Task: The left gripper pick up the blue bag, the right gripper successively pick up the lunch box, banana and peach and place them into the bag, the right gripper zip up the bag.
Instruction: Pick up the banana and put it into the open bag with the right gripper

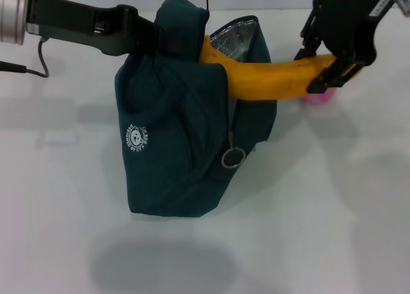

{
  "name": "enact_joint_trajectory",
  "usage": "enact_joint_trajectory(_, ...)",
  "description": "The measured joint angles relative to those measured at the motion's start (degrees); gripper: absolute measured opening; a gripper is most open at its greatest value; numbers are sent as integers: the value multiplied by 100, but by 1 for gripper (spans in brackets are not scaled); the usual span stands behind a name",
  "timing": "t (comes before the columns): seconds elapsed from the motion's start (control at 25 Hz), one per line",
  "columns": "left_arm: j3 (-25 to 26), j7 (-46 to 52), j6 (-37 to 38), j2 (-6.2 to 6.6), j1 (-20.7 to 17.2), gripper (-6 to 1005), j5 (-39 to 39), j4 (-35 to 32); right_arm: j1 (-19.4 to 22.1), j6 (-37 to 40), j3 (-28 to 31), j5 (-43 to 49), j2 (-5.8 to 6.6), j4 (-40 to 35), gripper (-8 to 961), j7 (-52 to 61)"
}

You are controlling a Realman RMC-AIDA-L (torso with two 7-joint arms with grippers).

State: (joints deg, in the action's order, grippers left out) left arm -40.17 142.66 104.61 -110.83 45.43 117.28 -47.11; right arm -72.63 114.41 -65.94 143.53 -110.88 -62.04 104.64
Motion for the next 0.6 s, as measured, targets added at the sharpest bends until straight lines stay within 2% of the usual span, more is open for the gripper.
enact_joint_trajectory(0.04,1,-5,10,0,0,37,-1,0,-14,-150,-129,75,-84,-23,438,-26)
enact_joint_trajectory(0.16,-4,-11,33,0,1,37,-2,0,-67,-221,-177,111,-180,-29,438,-72)
enact_joint_trajectory(0.6,-26,-12,42,-20,18,37,-8,0,-277,-430,-383,231,-333,3,438,-121)
